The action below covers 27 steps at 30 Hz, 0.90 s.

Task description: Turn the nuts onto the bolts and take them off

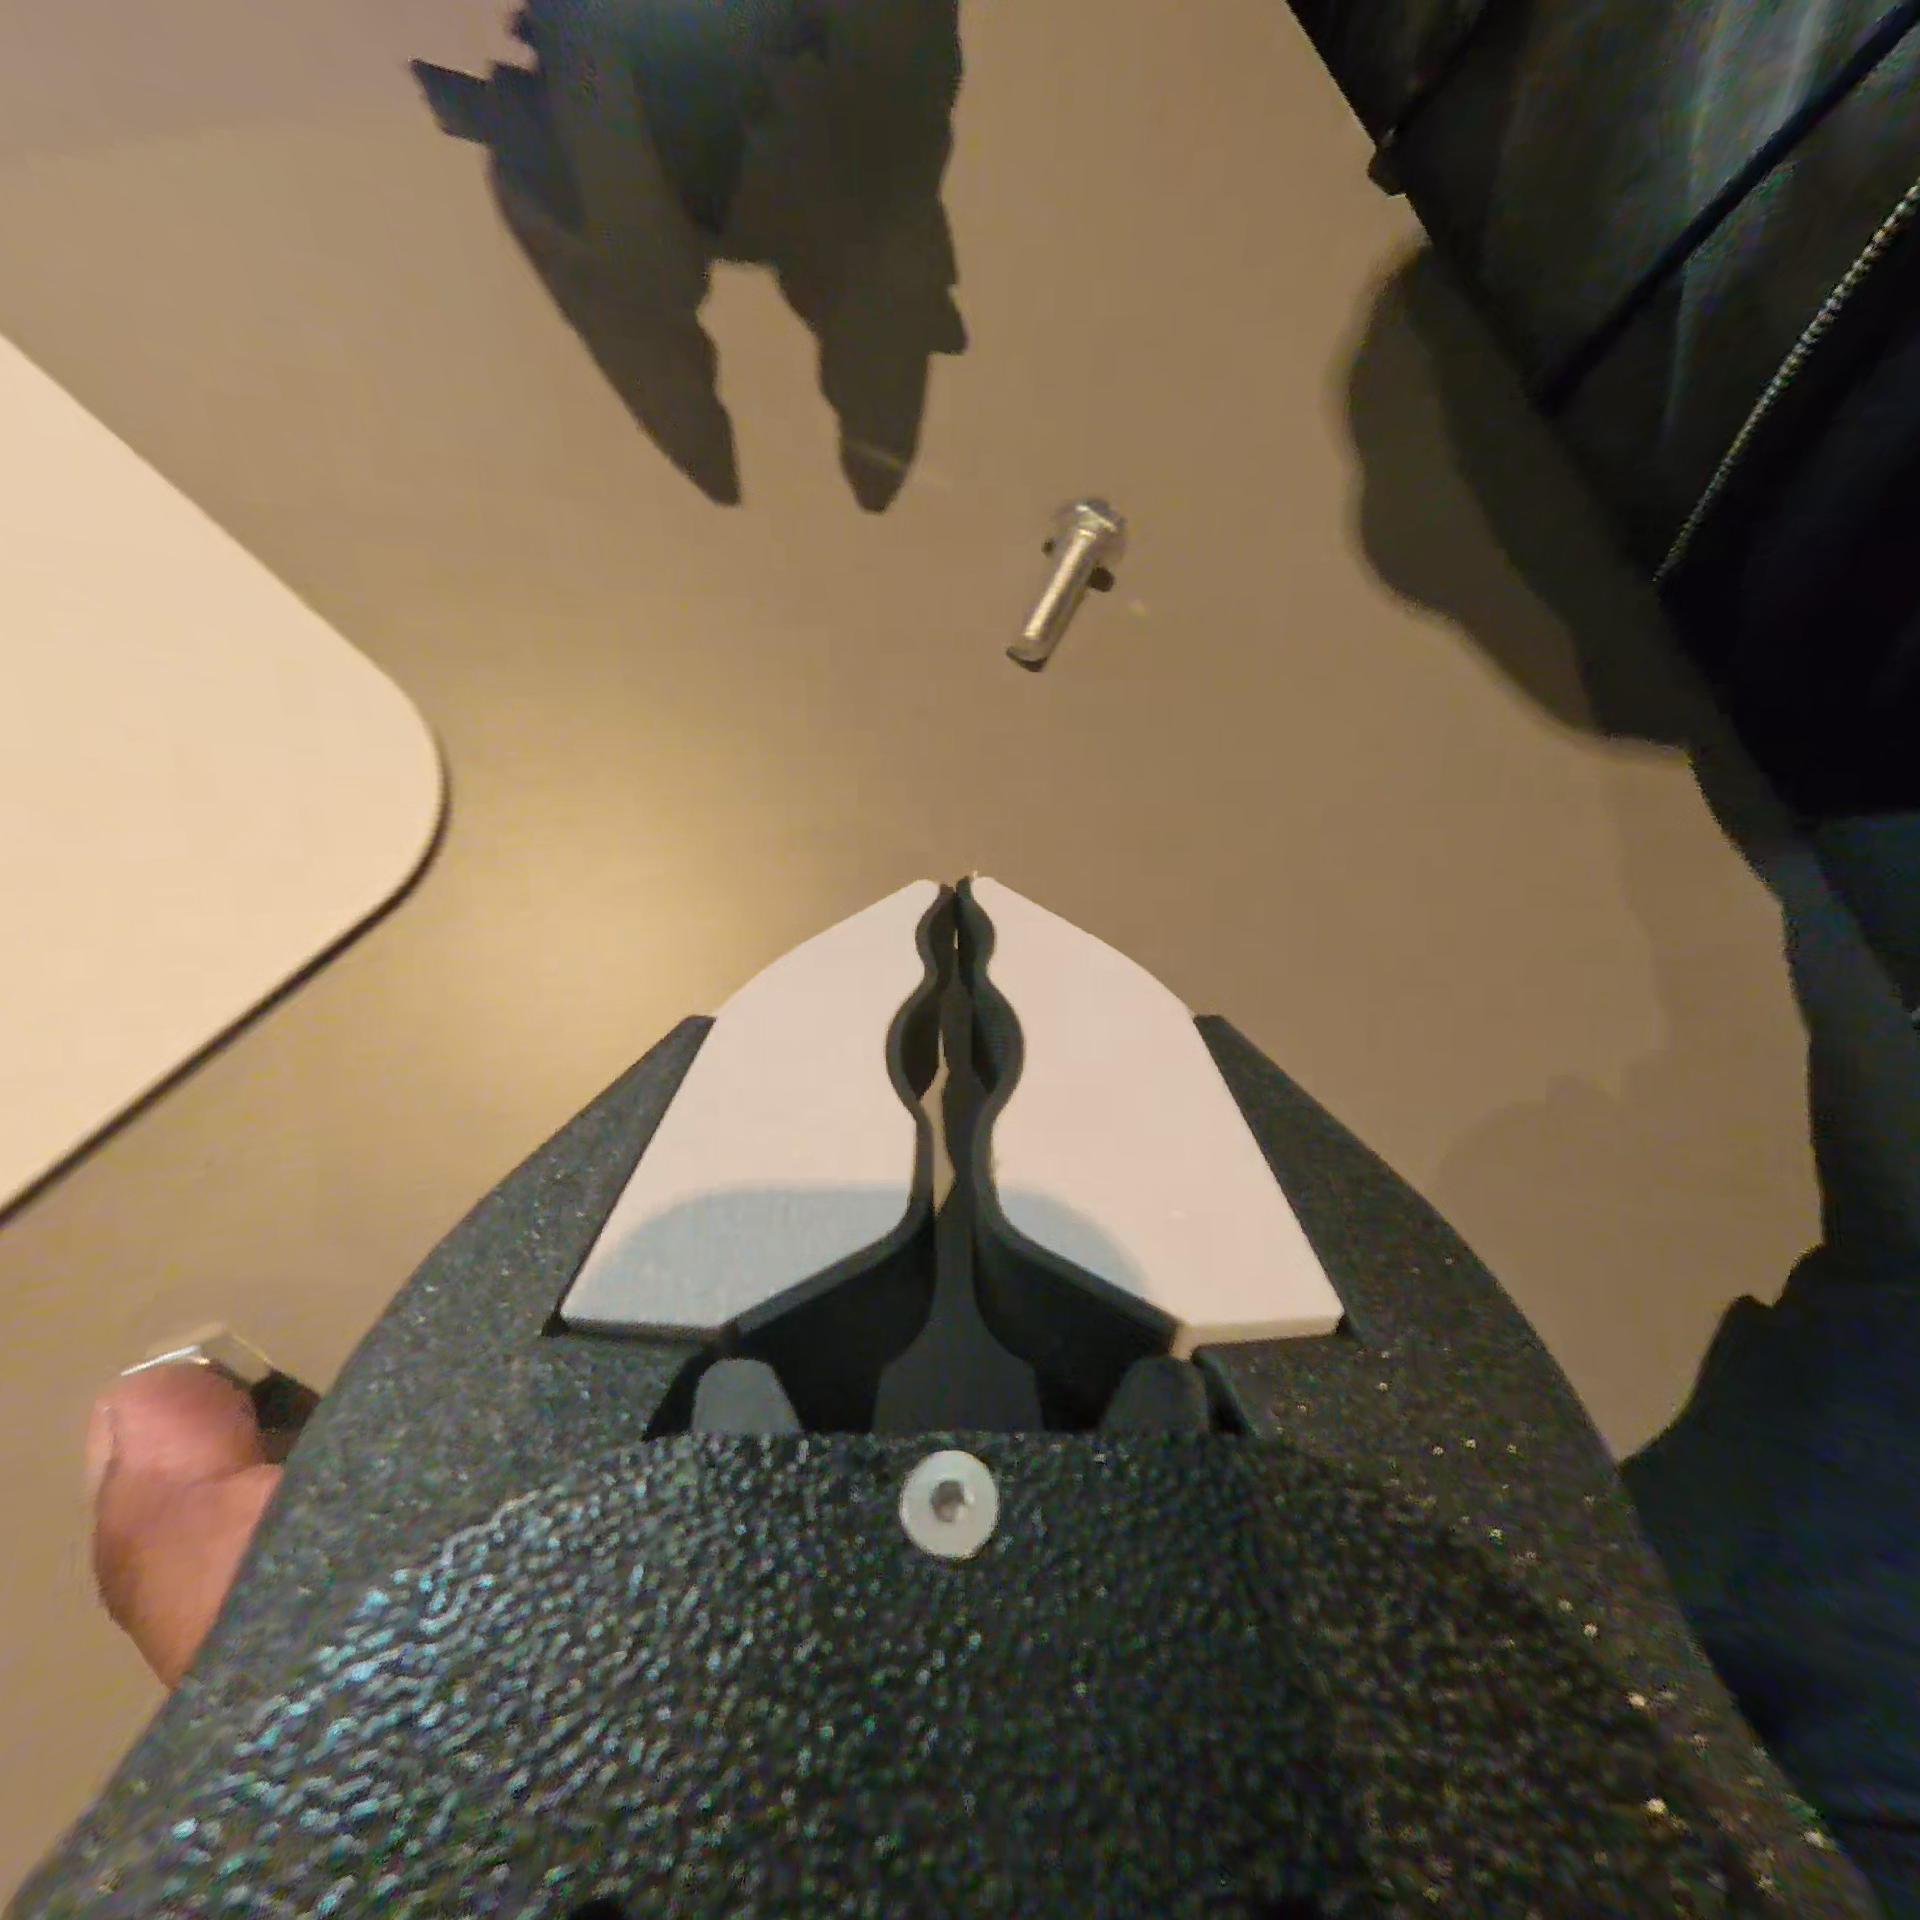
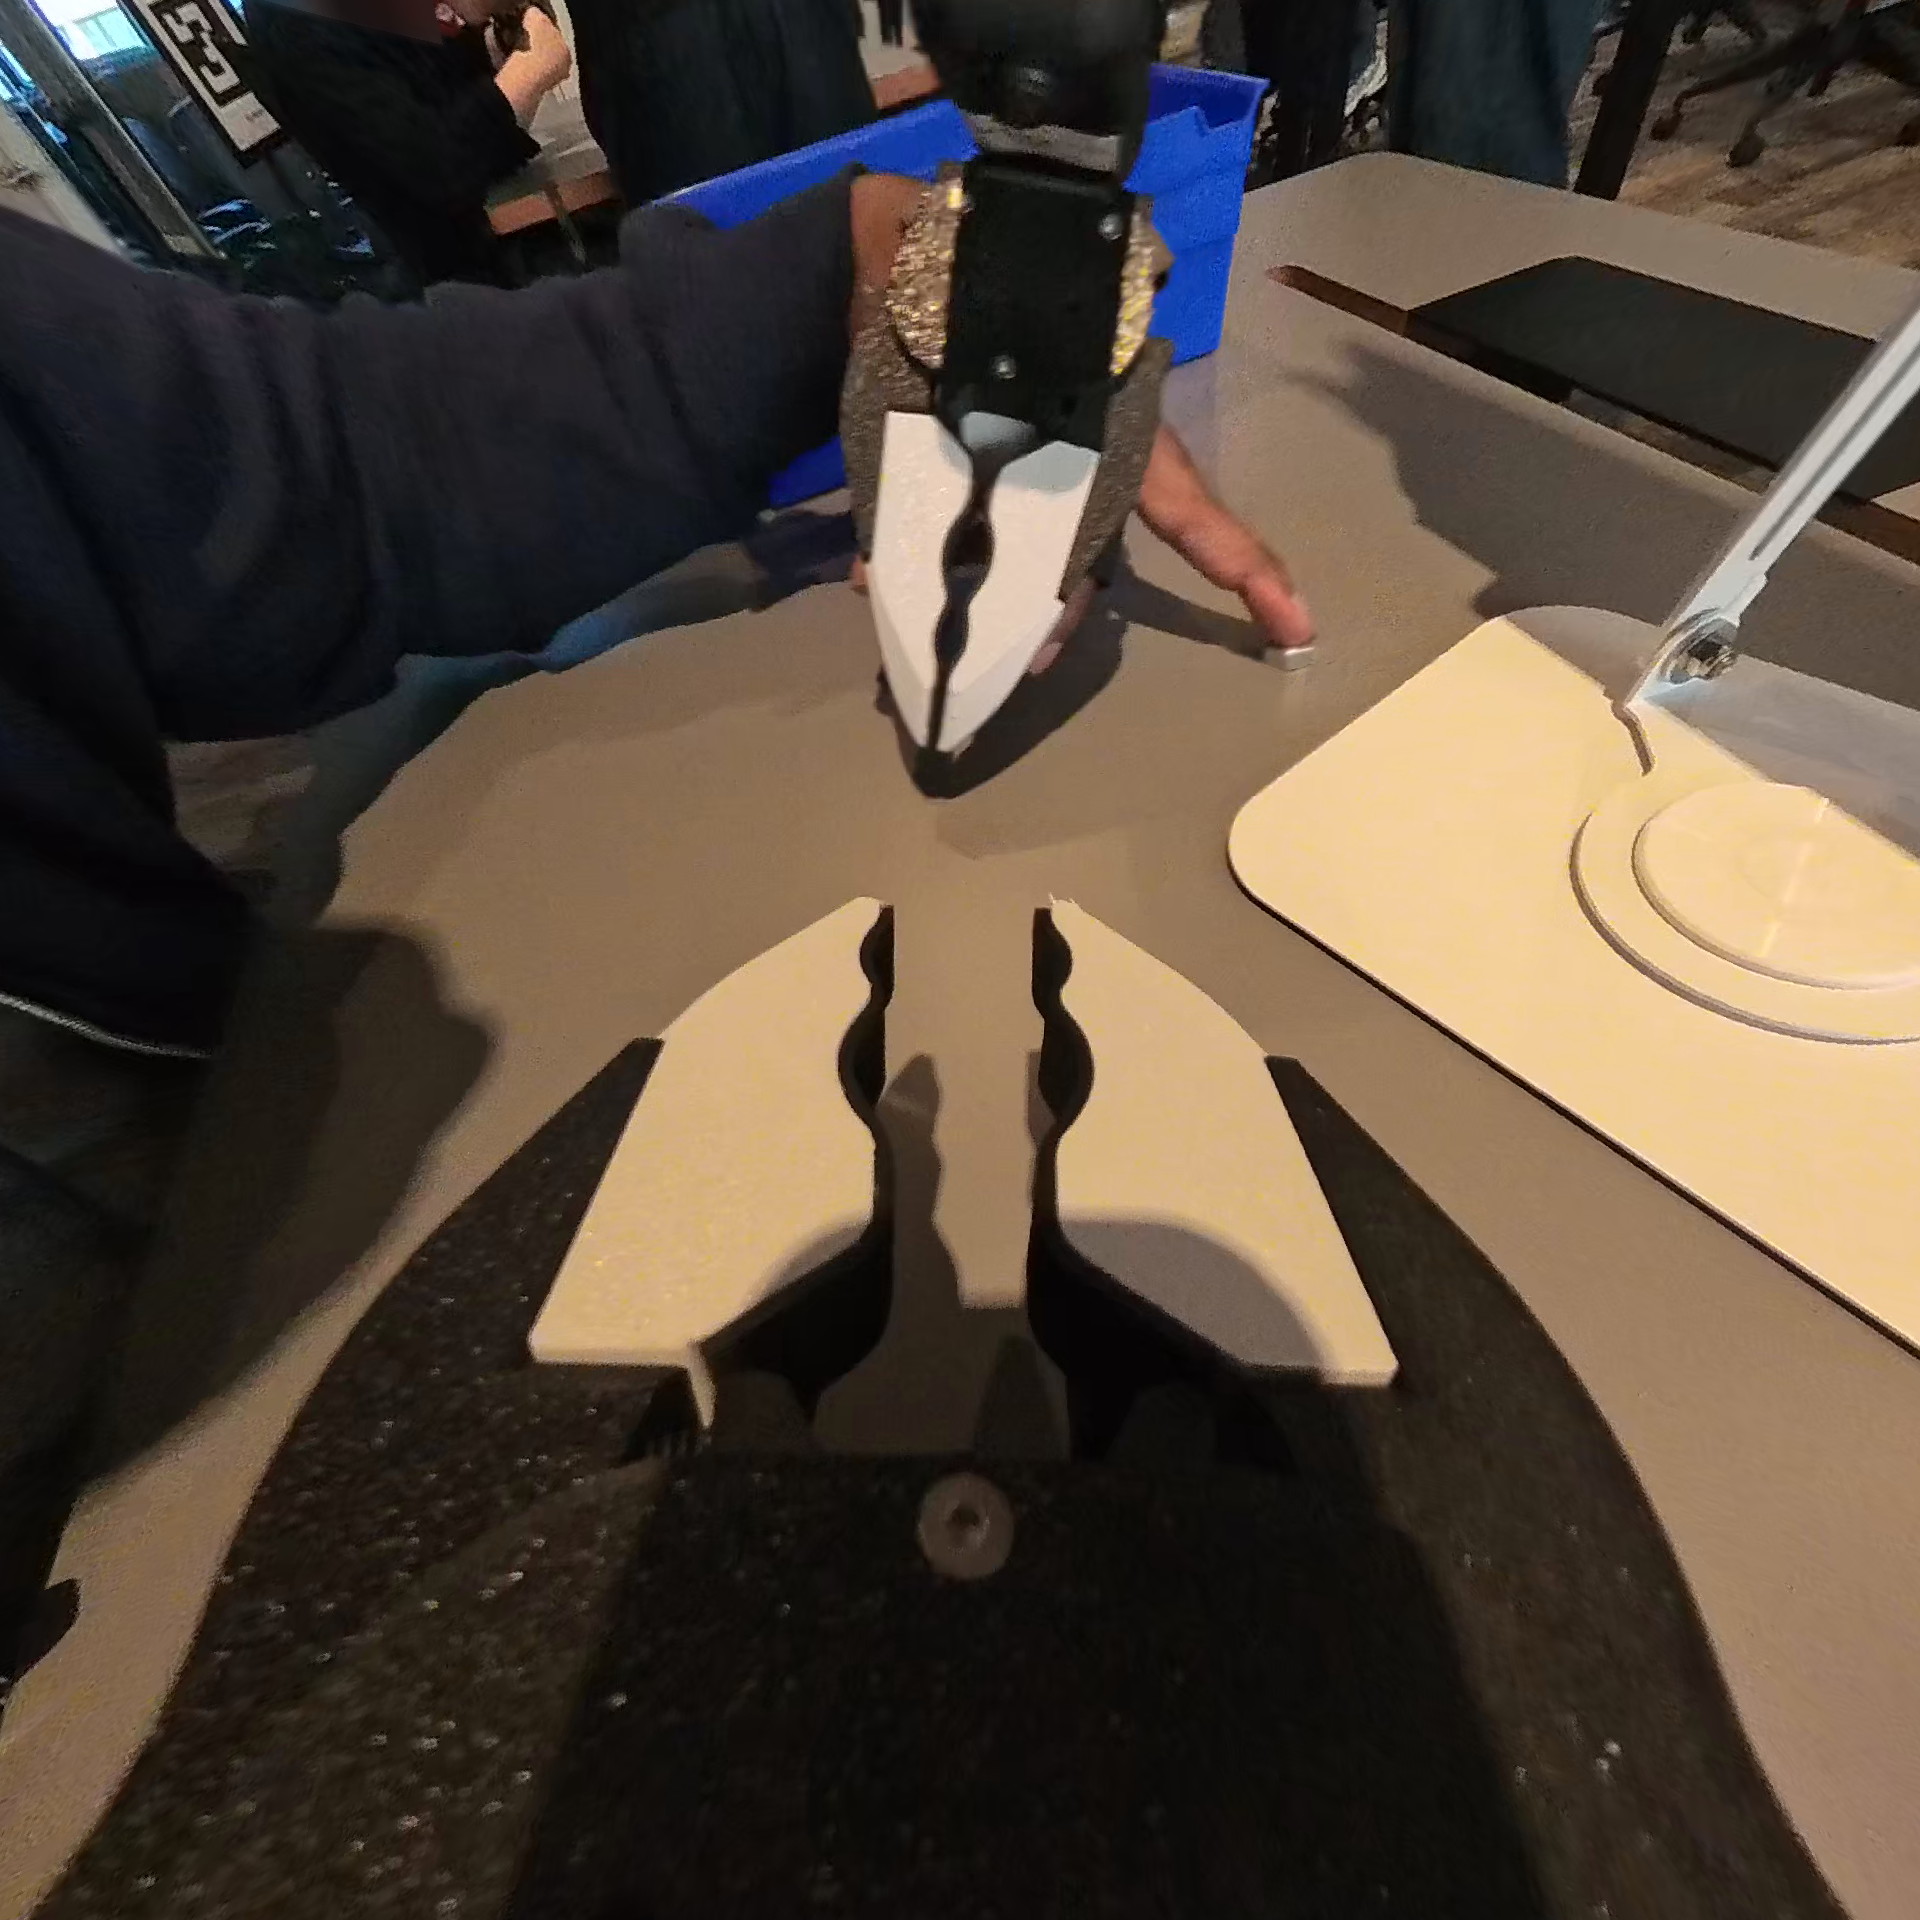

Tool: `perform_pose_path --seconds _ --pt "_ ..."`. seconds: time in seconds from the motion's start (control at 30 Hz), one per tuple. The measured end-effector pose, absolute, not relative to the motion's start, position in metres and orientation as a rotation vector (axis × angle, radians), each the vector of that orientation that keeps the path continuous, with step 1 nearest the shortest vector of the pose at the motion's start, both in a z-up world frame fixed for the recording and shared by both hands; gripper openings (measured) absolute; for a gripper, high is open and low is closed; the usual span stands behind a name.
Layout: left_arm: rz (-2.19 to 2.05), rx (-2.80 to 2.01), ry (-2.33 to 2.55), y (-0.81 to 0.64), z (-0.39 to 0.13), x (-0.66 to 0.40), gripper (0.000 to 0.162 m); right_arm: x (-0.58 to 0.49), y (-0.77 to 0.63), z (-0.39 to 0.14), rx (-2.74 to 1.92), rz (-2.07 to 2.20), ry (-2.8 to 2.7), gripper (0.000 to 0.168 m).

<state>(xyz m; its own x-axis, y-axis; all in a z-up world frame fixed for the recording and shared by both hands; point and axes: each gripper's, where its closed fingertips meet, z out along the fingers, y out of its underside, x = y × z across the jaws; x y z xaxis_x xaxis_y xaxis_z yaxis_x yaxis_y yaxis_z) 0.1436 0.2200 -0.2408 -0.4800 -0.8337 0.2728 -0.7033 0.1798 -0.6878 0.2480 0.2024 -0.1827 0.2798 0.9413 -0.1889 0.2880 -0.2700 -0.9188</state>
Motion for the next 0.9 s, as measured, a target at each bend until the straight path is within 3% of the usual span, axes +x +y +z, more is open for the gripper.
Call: perform_pose_path --seconds 0.23,0.47,0.67,0.9 --pt "-1.164 -1.454 2.254 0.172 -0.22 0.141 0.0 0.242 0.198 -0.179 -1.715 0.996 -1.144 0.024" --pt "-1.422 -1.123 2.189 0.125 -0.191 0.238 0.0 0.247 0.196 -0.168 -1.66 0.954 -1.144 0.024" --pt "-1.67 -1.135 1.935 0.151 -0.174 0.293 0.0 0.276 0.191 -0.151 -1.61 0.911 -1.076 0.028" --pt "-1.631 -1.273 1.816 0.184 -0.173 0.324 0.0 0.293 0.194 -0.148 -1.618 0.911 -1.035 0.029"
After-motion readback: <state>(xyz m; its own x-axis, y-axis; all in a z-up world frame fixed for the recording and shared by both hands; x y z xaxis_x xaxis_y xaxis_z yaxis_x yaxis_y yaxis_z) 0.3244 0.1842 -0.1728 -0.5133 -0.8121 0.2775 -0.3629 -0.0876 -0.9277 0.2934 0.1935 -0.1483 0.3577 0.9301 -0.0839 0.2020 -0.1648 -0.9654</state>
